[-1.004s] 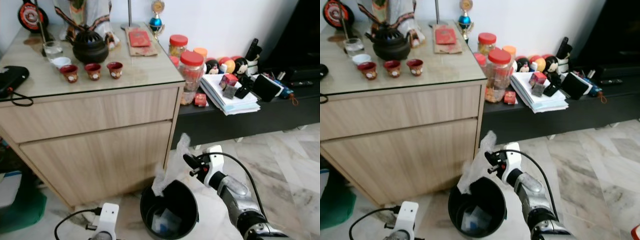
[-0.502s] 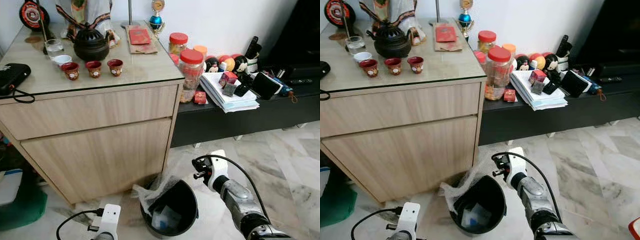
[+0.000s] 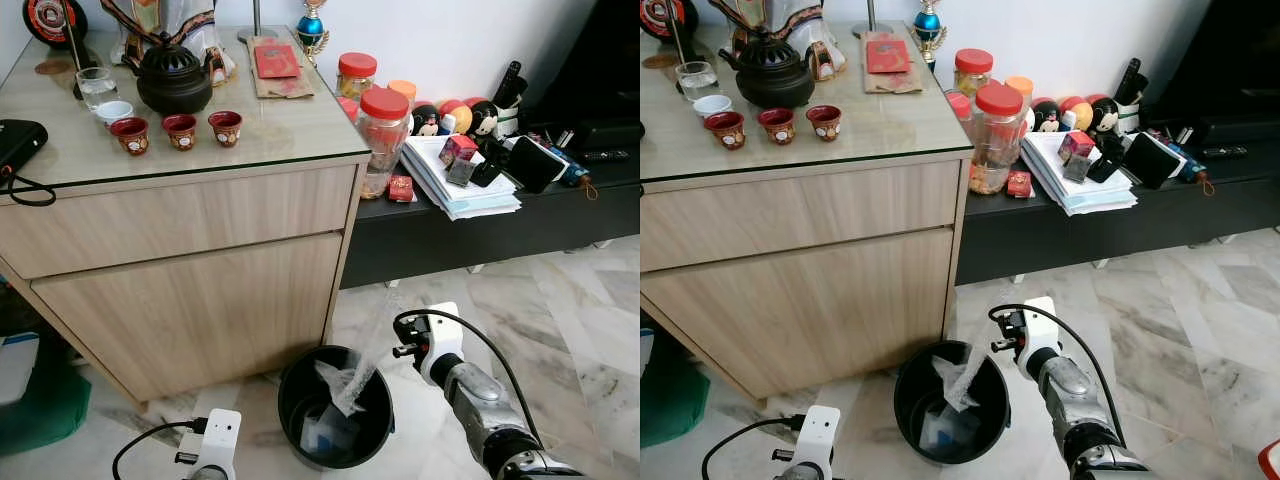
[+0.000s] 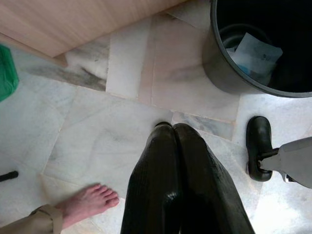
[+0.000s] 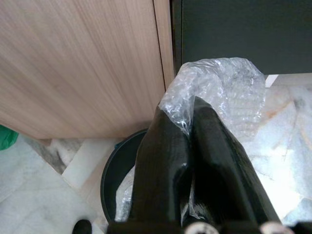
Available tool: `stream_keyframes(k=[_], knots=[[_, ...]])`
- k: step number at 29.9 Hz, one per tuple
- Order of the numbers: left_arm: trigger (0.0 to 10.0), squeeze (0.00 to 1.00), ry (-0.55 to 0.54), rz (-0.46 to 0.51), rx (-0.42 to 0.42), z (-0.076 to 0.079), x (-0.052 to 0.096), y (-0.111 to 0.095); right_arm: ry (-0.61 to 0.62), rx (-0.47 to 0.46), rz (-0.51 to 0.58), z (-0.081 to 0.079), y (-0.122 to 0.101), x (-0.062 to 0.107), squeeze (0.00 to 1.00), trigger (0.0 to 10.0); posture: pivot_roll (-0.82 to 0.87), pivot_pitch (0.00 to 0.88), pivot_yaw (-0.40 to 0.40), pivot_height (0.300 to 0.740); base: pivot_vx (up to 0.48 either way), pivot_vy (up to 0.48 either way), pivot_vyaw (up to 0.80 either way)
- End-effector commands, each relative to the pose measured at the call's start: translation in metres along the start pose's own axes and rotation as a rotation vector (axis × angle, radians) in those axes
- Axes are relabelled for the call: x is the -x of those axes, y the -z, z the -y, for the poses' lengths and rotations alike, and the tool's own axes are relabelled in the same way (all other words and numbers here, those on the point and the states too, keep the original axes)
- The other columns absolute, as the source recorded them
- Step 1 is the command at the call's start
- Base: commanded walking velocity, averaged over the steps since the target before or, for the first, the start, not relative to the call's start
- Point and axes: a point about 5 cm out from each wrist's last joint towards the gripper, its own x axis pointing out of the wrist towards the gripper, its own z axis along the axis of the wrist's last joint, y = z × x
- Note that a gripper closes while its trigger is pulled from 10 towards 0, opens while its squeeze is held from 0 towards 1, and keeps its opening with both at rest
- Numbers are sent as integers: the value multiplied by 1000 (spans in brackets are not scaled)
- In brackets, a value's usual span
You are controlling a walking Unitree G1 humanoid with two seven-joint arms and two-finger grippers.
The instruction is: Picking trash to rubbish bin
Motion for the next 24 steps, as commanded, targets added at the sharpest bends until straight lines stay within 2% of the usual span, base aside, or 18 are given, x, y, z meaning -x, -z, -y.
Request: stream_keyframes(k=[1,24], knots=[[10000,0,1,-23,5,3,1,6,20,4,-10,6,3,4,0,10000,-120,80,-127,740,0,0,0],[10000,0,0,-24,6,3,1,7,32,7,-16,7,5,4,0,10000,-120,80,-128,740,0,0,0]])
